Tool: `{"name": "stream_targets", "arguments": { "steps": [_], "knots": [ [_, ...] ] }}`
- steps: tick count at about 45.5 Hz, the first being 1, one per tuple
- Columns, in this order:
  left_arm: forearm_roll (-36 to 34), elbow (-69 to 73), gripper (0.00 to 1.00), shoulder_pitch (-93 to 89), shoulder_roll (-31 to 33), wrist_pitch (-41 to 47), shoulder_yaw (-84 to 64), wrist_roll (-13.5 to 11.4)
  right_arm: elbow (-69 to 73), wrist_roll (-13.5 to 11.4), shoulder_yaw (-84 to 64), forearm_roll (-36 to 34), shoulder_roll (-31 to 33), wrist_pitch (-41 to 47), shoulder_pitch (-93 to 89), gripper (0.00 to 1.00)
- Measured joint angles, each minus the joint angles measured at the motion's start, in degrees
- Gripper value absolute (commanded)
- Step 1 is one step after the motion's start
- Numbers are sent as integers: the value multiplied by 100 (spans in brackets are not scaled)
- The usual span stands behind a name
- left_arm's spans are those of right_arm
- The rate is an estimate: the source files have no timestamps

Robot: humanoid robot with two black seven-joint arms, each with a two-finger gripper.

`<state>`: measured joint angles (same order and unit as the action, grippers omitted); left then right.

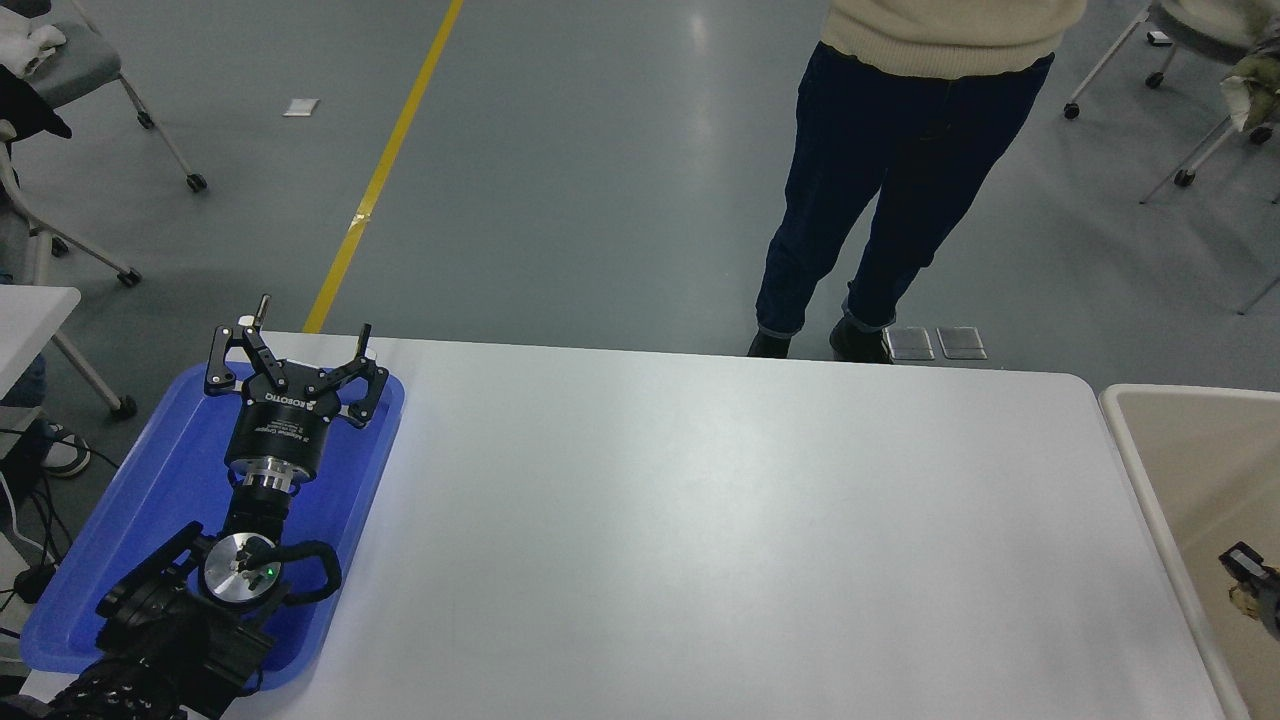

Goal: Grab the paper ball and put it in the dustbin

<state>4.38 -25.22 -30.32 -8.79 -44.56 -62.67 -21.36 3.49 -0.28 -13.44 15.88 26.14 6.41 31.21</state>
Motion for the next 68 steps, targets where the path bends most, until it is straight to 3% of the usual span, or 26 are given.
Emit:
{"name": "stream_targets", "arguments": {
  "steps": [25,46,60,68],
  "knots": [
    [1,0,100,0,0,0,0,0,574,16,451,-80,186,-96,321,100],
    [-5,-1,100,1,1,0,0,0,2589,20,3573,-88,1102,-48,872,100],
    [-8,0,100,0,0,0,0,0,3293,48,5090,-383,743,-16,935,100],
    [-9,0,100,0,0,0,0,0,3445,223,5422,-806,387,-12,953,100]
  ]
}}
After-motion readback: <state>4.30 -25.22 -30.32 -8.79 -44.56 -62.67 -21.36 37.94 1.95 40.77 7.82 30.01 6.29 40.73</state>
